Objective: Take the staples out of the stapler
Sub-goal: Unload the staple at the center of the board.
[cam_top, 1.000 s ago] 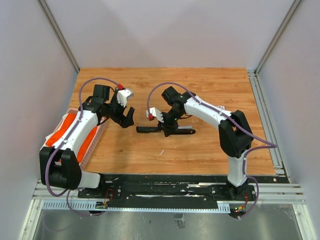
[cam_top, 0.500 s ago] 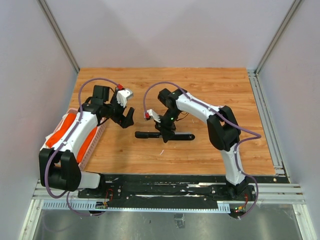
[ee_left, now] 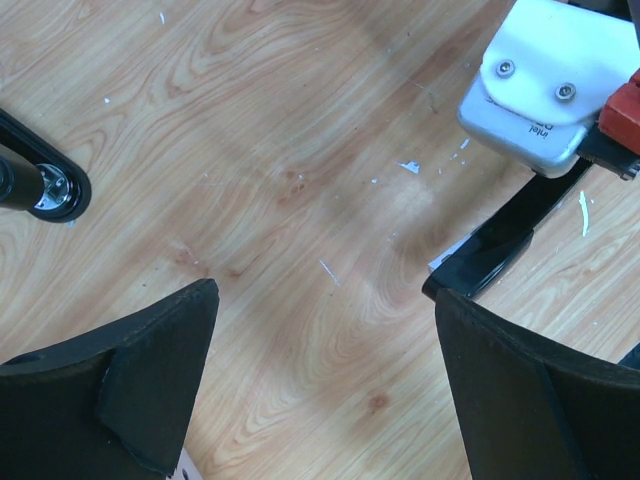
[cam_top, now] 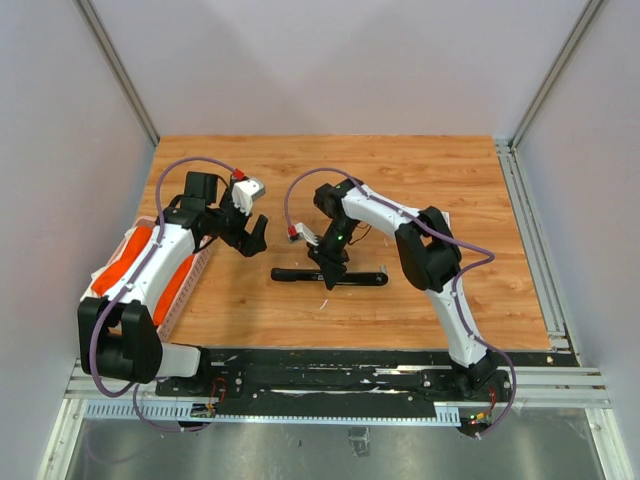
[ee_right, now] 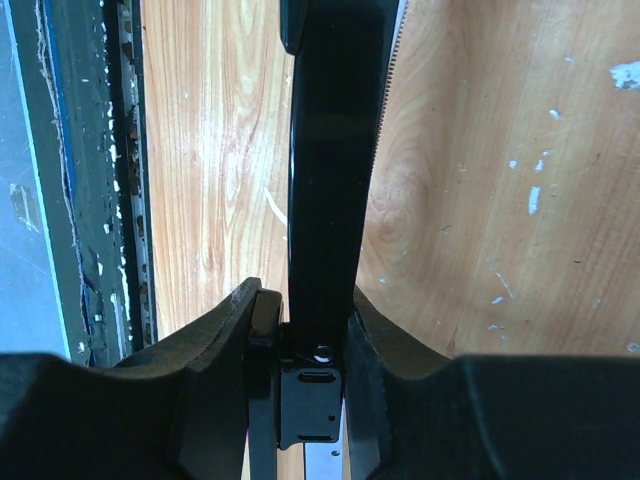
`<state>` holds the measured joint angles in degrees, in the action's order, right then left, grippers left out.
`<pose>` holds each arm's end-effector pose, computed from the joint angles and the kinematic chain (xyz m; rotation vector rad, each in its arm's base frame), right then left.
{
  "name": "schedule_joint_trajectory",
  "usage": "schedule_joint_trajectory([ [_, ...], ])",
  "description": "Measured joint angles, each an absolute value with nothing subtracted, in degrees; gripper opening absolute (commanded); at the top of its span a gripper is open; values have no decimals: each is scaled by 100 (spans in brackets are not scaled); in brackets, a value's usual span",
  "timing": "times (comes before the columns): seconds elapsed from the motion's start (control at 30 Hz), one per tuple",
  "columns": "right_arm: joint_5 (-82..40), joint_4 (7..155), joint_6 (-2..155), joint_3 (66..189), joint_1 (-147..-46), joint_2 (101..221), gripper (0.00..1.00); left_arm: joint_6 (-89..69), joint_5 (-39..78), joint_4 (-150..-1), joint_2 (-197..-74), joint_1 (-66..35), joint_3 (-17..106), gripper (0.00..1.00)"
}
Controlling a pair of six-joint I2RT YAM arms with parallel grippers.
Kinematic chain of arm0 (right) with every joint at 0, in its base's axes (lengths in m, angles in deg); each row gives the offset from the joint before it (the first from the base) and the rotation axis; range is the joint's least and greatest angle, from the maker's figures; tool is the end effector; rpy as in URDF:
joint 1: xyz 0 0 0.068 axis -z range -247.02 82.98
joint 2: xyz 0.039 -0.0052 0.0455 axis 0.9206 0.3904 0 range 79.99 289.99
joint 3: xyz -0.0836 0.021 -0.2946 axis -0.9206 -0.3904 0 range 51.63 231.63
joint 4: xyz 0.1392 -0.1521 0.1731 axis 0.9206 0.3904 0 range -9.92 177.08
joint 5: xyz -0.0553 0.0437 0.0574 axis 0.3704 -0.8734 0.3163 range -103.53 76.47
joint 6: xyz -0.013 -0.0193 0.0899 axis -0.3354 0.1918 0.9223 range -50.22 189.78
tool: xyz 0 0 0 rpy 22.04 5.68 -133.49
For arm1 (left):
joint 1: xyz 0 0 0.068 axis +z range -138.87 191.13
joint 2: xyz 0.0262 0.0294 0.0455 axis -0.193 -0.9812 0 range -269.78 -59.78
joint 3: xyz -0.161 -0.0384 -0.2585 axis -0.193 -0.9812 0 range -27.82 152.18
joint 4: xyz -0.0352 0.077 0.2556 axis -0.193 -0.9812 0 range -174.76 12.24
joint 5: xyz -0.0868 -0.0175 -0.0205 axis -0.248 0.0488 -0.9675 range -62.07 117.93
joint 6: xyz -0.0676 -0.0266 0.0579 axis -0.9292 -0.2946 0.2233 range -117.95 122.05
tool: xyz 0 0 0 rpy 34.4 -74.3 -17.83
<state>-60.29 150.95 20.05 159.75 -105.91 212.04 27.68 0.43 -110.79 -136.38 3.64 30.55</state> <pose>0.3238 0.3395 0.1570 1.9742 -2.0969 -1.2509 0.2951 -0.0777 0.2668 0.8708 2.2132 -0.4413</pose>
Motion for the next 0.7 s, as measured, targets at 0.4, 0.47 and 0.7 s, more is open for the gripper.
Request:
schedule_joint_trajectory([
  [0.4, -5526, 14802, 2035, 16005, -10559, 21049, 1, 2746, 80, -10961, -13638, 391, 3022, 94],
  [0.47, -5290, 14542, 2090, 15837, -10559, 20835, 1, 2739, 106, -10920, -13638, 391, 3015, 94],
  [0.7, -4322, 13539, 2285, 15144, -10567, 19934, 0, 2667, 246, -10780, -13588, 393, 2917, 95],
])
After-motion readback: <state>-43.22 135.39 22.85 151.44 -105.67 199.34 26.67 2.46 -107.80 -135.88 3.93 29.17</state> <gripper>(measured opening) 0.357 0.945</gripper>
